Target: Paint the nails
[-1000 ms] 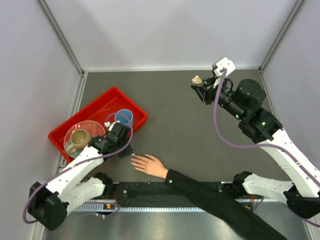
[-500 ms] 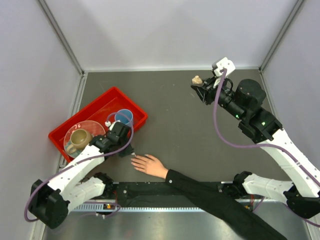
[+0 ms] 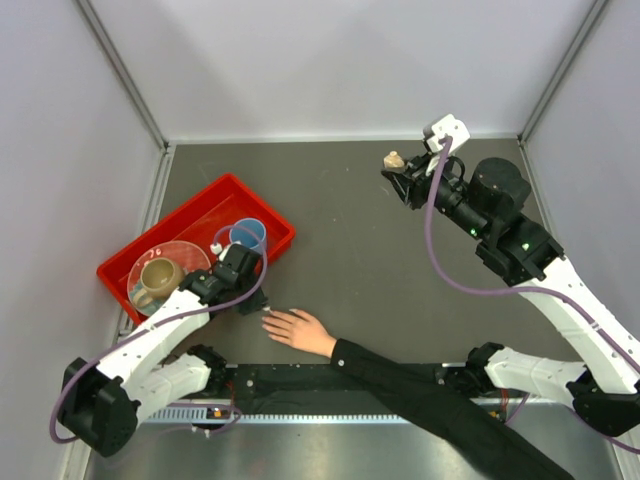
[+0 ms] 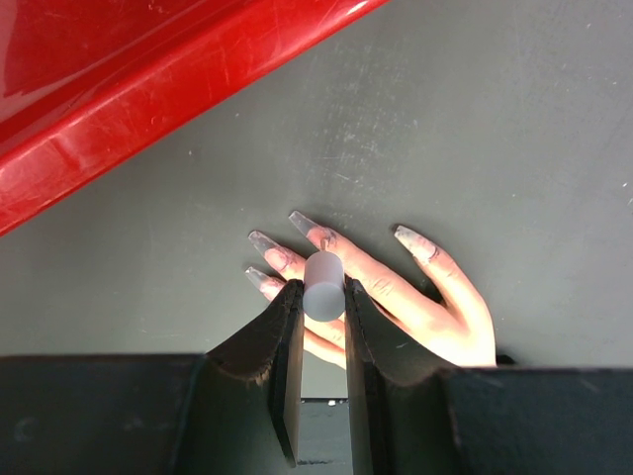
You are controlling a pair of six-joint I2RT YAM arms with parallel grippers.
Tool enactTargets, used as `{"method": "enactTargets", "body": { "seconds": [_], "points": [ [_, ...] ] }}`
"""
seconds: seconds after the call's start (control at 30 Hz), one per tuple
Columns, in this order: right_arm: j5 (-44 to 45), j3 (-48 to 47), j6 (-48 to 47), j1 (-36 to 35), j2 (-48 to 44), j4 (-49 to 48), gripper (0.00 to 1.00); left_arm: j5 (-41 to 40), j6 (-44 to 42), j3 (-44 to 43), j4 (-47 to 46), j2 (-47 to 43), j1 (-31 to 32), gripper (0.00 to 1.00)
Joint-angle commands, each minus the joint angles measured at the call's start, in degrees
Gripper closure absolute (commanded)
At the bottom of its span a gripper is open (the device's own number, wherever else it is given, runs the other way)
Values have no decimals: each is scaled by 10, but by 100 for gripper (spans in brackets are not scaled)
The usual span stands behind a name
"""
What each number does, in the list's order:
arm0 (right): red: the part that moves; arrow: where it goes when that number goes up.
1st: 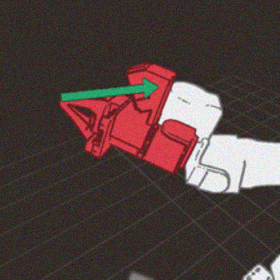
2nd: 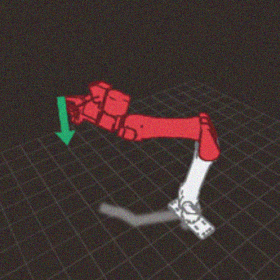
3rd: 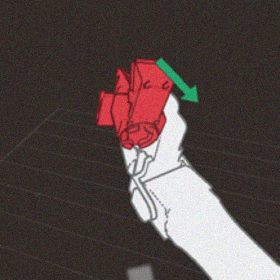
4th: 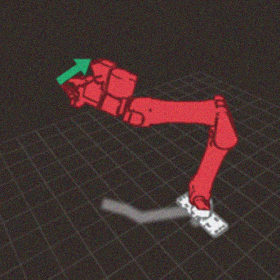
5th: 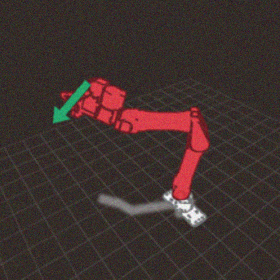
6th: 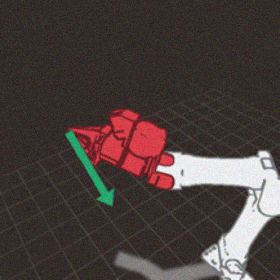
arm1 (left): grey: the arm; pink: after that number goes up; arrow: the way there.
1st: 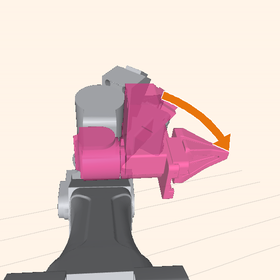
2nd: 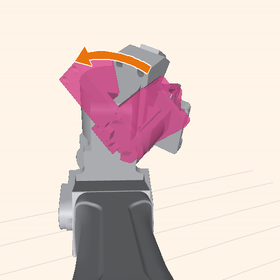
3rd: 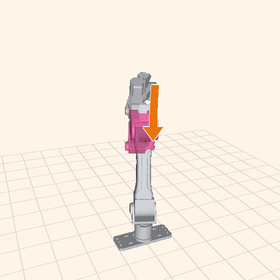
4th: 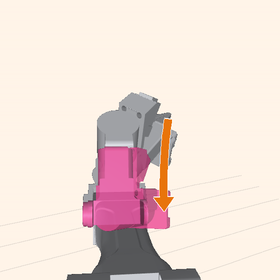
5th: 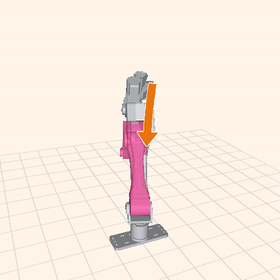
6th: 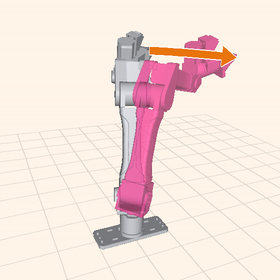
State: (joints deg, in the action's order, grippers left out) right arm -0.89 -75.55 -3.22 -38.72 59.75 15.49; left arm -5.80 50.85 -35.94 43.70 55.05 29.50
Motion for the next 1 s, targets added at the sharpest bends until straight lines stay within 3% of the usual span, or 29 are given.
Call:
{"method": "enactTargets", "body": {
  "seconds": [0.0,0.97],
  "points": [
    [4,-29,9,4,-2,-29,100,-2,-4,1,-4,3,-3,100],
    [-1,-31,16,3,5,-30,100,-7,-5,6,-1,11,-10,100]
  ]
}}
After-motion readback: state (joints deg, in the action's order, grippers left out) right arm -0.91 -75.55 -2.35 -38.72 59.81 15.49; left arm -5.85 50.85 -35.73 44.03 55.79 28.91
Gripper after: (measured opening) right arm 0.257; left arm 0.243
